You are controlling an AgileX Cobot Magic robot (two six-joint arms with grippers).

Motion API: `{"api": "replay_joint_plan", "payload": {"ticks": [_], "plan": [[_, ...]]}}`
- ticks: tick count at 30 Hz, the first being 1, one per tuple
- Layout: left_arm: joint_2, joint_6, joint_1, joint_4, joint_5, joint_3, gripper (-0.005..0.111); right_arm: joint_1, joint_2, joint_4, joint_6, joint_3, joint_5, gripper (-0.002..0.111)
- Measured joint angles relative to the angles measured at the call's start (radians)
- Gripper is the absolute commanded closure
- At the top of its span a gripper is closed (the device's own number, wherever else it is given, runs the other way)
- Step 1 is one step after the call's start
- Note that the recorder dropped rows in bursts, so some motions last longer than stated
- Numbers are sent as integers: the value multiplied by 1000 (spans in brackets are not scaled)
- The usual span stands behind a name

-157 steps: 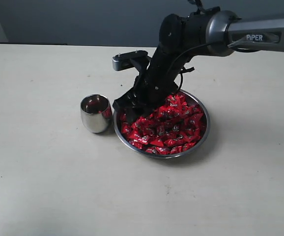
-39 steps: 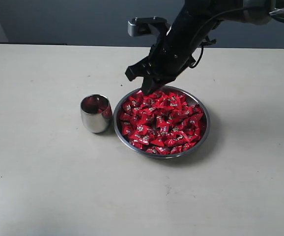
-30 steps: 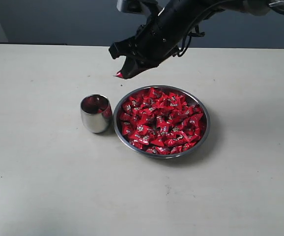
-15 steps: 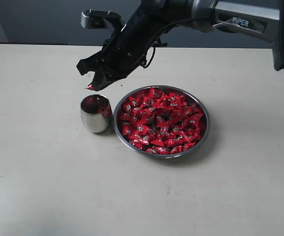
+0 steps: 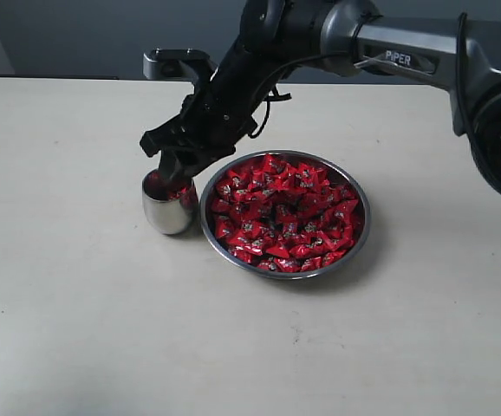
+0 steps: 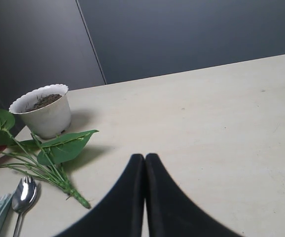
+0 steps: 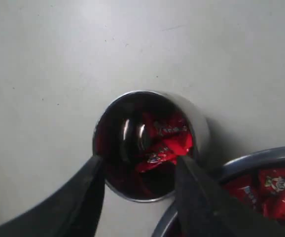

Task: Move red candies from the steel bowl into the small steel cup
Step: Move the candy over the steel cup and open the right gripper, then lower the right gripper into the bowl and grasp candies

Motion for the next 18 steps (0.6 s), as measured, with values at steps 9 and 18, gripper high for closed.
{"api": "replay_joint_plan", "payload": {"ticks": [9, 18], "plan": [[0, 0, 0, 0, 0, 0, 106, -100, -79, -111, 45, -2, 106, 67], [0, 0, 0, 0, 0, 0, 106, -154, -41, -208, 72, 46, 194, 67]]}}
